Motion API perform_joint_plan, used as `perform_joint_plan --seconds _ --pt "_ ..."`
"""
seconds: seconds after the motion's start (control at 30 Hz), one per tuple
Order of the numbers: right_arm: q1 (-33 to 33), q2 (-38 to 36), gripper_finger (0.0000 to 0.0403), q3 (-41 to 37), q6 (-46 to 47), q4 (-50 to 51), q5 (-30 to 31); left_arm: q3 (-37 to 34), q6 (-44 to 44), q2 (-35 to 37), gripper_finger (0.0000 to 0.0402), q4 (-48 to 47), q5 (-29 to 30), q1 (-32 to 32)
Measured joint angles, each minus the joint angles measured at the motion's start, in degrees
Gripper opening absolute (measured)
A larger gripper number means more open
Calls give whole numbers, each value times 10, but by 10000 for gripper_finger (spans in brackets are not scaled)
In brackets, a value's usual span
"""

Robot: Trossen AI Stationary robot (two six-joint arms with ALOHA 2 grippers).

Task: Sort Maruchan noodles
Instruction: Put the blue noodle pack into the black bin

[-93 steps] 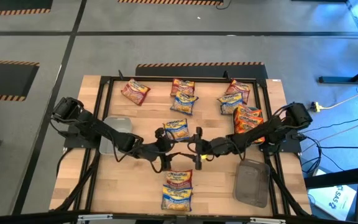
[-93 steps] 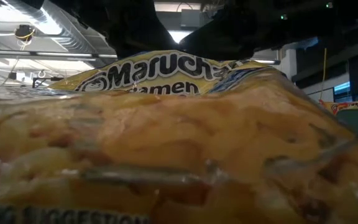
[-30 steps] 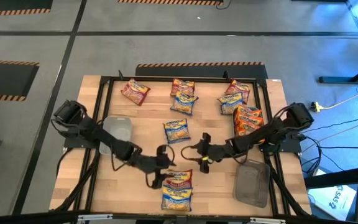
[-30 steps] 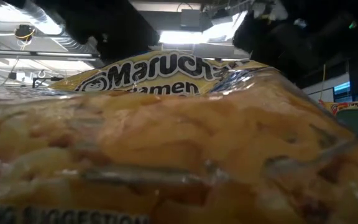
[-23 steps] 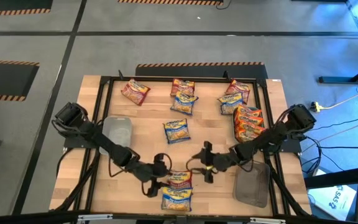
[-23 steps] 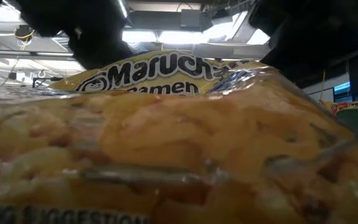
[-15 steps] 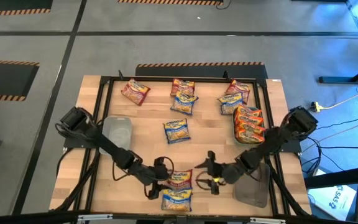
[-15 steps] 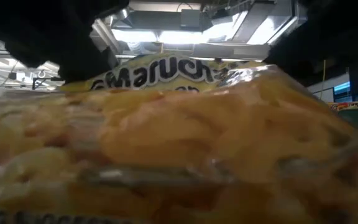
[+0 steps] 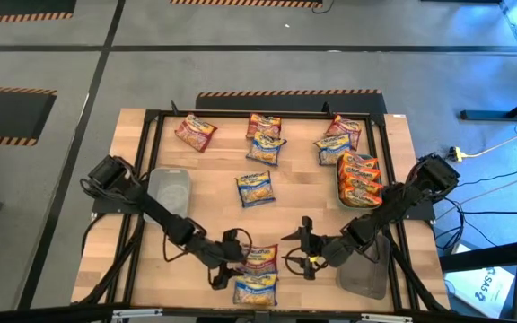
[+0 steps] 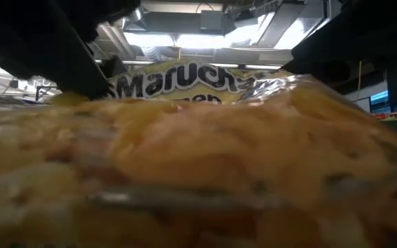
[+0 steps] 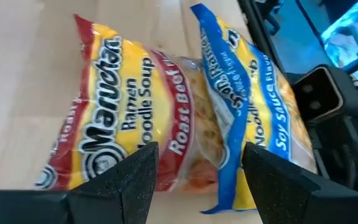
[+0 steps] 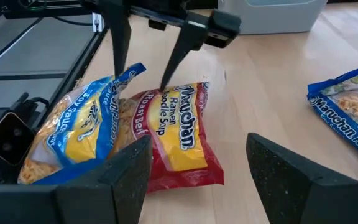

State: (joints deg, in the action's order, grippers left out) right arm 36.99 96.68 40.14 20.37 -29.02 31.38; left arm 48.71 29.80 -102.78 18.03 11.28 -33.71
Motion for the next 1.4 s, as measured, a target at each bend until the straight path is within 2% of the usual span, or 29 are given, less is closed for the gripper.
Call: perform_joint_plan --seconds 0.13,0.3,0.9,1.27,1.4 --pt "0 0 243 0 2 0 0 0 -6 0 221 0 -5 -4" --pt "0 0 243 0 3 0 0 0 -20 0 193 0 4 -8" --pt "0 0 243 0 4 0 -1 0 -60 0 8 0 29 -10" --pt "0 0 243 0 3 0 2 0 -80 0 1 1 51 -10" --pt "-4 0 250 0 35 0 9 0 -80 0 1 0 62 -9"
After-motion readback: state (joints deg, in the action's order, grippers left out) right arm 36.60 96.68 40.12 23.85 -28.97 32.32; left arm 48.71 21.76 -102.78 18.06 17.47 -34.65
